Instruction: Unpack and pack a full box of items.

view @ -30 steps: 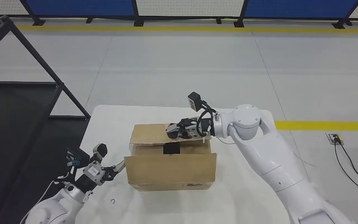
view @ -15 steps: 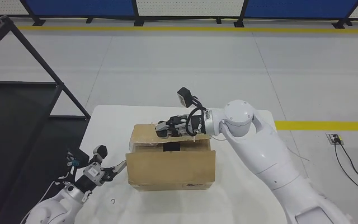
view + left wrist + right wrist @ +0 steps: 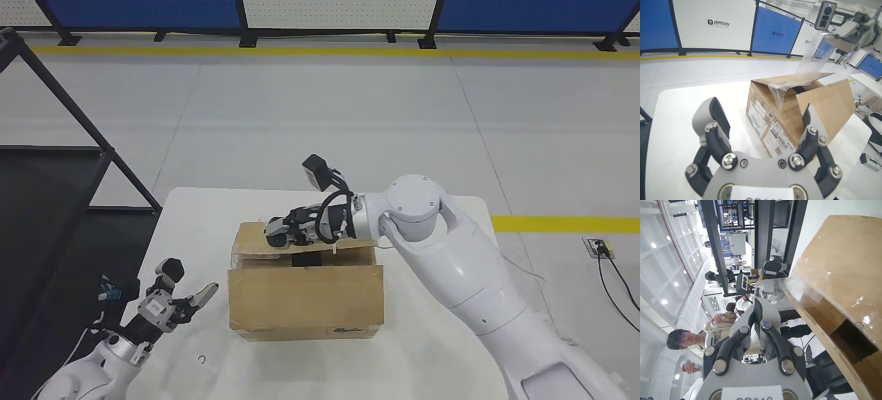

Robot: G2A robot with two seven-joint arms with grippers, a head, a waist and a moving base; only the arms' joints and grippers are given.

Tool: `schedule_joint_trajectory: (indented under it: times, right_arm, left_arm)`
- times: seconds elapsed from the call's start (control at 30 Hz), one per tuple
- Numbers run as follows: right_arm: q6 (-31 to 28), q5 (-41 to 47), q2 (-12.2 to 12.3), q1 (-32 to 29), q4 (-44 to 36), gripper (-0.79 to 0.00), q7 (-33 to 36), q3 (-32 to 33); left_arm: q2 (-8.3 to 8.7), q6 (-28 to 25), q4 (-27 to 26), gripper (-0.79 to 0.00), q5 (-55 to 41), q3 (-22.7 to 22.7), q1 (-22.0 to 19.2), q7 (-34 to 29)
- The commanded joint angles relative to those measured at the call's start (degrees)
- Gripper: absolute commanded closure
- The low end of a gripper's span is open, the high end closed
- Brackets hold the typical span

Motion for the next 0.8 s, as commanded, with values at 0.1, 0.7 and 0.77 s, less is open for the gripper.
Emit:
schedule_joint_trajectory:
  times: [0.1,0.7,0.77]
  right_arm:
    - [-0.2,0.1,-0.3,0.2,0.1,0.0,0.1,-0.3]
    - [-1.3,-0.6,-0.5,-1.1,-2.9,0.0,0.5,0.4]
    - [-1.6,-0.7,-0.5,-1.3,-3.4,0.0,0.5,0.6]
  left_arm:
    - [-0.02,-0.2,1.0,-0.785,0.2,2.7,-1.5,-2.8]
    - [-0.38,2.7,6.0,-0.785,1.0,8.8,-8.0,-4.9]
    - [-0.35,2.7,6.1,-0.785,0.9,8.8,-8.0,-5.0]
